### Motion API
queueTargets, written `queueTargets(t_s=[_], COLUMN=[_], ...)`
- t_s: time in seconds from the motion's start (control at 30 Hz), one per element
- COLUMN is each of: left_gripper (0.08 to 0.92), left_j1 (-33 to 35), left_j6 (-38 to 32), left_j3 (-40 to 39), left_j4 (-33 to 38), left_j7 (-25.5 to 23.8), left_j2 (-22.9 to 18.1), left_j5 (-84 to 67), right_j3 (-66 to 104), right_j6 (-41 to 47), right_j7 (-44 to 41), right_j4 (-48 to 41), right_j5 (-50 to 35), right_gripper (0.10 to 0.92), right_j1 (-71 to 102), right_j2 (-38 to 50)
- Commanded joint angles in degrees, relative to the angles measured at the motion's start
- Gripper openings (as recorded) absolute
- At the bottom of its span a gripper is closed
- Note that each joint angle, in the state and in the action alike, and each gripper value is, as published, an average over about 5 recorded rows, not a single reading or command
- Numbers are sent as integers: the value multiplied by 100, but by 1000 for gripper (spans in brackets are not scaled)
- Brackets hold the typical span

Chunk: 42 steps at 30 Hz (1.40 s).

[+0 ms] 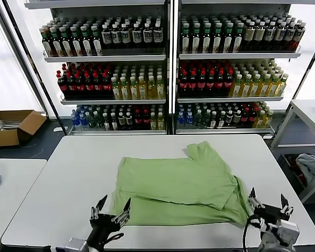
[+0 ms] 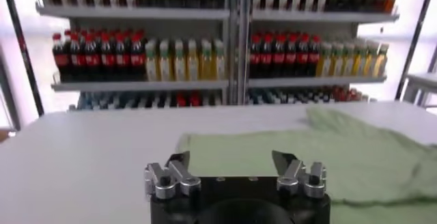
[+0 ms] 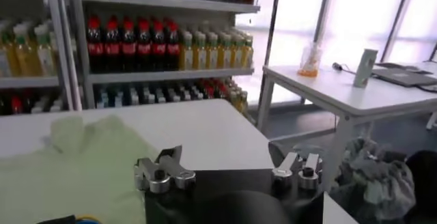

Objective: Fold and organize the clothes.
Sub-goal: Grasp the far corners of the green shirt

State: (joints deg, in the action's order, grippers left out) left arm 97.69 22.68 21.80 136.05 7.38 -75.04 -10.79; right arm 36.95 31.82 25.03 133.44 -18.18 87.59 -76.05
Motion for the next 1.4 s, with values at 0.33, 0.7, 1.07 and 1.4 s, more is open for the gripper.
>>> queueTargets(t_s=[0.33,0.7,1.07,1.4], left_gripper=[823,823,823,823], left_j1=[-2837,-5159,-5714,-5670], left_j6=[103,636,818,1003], left_j3=[114,-722,-1033,-1280], left_j4=[-1792,-4378,-5328,-5380], left_j7=[-957,-860,-737,-796], left_j2=[1220,1482,1208,1201], left_j5=[-1094,-2020,-1846,-1665], right_j3=[-313,-2147,-2371,-2205], right_j6=[144,149,121,125], right_j7=[-3532,-3038,-2798,-2791], right_j4=[-2065,-4684,-6417,-6998], right_j5=[615,-66,-12,74], right_gripper=[823,823,823,823], right_j1=[-2600,-4987,-6020,-6063], right_j2=[1902,1707,759,361])
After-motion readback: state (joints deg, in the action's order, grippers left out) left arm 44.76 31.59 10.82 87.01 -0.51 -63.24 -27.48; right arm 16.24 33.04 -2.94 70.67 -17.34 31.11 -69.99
